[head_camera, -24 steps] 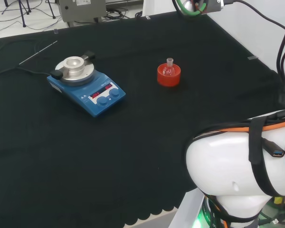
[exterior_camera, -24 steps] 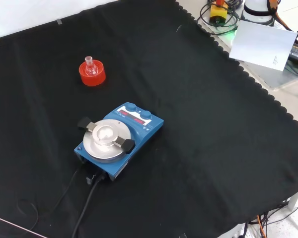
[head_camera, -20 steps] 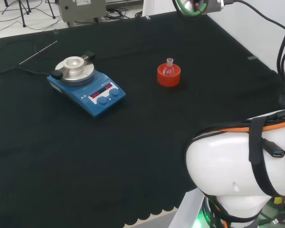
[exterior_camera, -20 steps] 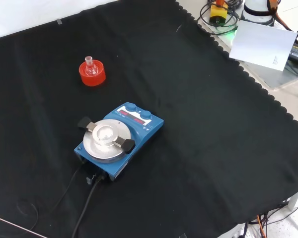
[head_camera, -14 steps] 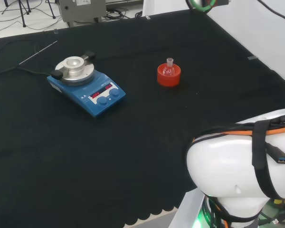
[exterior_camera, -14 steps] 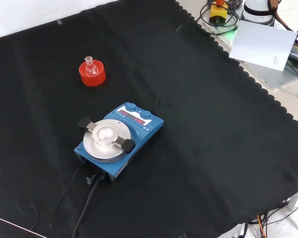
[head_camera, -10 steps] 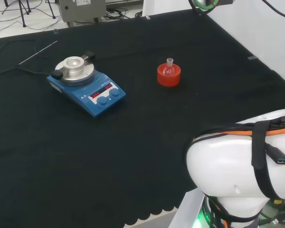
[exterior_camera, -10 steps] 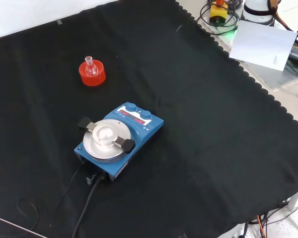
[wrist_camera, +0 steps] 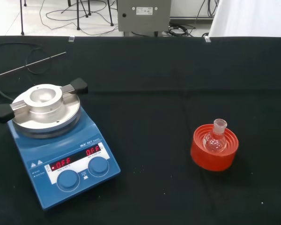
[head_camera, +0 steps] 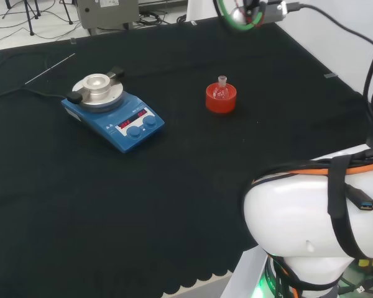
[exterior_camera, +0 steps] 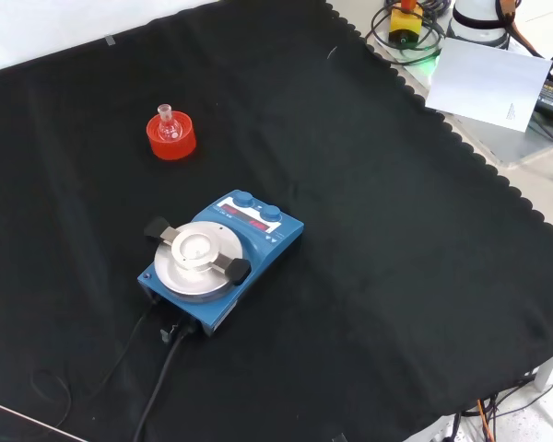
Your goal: Pick up the round-bottom flask.
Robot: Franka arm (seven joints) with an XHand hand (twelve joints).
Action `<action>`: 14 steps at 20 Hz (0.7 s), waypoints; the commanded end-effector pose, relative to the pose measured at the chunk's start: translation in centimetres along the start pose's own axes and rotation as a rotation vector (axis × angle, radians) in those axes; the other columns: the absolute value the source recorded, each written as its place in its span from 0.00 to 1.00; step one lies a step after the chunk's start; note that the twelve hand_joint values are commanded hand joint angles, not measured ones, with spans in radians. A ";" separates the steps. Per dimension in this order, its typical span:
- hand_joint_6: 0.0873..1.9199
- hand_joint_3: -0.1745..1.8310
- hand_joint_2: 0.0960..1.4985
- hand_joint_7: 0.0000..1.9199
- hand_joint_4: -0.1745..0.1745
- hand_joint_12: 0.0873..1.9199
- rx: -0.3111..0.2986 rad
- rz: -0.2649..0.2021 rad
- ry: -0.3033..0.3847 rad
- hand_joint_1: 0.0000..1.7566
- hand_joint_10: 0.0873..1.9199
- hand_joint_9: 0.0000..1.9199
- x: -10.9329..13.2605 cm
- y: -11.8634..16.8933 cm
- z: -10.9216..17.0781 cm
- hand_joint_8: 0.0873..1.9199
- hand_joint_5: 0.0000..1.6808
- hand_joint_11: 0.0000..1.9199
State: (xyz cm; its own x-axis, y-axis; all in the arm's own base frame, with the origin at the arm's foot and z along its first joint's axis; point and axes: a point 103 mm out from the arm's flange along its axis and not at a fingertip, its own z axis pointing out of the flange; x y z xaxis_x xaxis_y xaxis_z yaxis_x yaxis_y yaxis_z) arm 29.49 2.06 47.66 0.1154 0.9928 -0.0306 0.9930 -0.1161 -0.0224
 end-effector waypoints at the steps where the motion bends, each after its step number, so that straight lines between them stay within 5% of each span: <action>1: 0.00 0.22 0.78 0.04 0.51 0.56 0.007 0.042 0.053 0.17 0.29 0.09 -0.9 3.5 3.6 0.21 0.12 0.00; 5: 0.00 0.22 0.77 0.05 0.50 0.58 0.014 0.051 0.086 0.20 0.29 0.10 -2.9 7.5 6.2 0.22 0.13 0.00; 7: 0.00 0.22 0.76 0.05 0.49 0.59 0.024 0.062 0.112 0.21 0.30 0.11 -7.1 9.3 7.2 0.22 0.13 0.00; 14: 0.00 0.22 0.76 0.06 0.48 0.60 0.085 0.072 0.114 0.22 0.30 0.11 -6.9 14.8 11.4 0.23 0.14 0.00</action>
State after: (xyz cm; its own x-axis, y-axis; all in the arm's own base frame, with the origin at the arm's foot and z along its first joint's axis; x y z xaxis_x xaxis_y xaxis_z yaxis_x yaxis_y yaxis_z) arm 37.22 -3.08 40.59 0.1697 0.9842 0.0505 0.9822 -0.1647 -0.0906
